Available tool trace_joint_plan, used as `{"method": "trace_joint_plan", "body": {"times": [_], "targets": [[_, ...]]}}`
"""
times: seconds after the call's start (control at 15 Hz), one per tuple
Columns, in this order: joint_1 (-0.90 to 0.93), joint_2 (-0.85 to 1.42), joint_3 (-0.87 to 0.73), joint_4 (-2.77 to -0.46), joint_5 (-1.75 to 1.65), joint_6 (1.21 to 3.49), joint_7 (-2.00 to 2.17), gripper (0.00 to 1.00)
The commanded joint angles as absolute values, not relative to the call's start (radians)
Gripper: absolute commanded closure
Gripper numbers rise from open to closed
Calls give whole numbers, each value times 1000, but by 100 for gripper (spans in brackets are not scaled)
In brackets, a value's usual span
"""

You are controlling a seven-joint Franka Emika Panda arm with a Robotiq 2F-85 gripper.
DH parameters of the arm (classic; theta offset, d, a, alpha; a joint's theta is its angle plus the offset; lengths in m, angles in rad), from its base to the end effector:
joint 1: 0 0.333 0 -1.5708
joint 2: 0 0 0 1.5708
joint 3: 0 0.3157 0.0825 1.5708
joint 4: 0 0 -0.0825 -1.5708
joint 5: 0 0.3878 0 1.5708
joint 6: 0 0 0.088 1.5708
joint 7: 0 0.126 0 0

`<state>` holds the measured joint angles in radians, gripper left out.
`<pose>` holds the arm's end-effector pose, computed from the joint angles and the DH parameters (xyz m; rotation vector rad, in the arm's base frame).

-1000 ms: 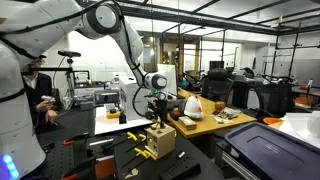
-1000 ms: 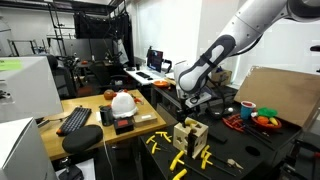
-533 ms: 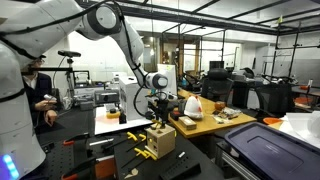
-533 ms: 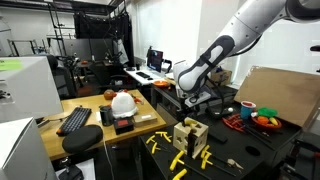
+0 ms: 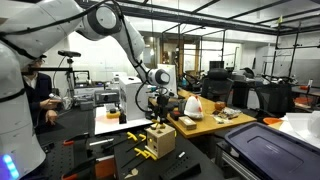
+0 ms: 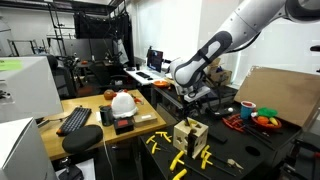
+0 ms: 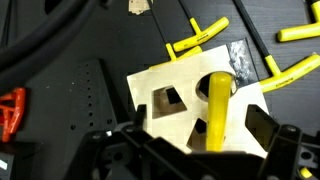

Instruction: Put one yellow handle in the wooden box and then on the black stand

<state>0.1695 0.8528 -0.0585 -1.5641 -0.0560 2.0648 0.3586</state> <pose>0.6466 0.0707 0.0953 2.9191 -0.2930 -0.4749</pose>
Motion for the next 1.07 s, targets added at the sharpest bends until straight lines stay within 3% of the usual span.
{"method": "trace_joint_plan", "body": {"times": [0.0,1.0], "targets": [[177,890,-56,-1474,-52,1958,379,0],[140,1029,-31,-1252,6,1837,354,0]]}}
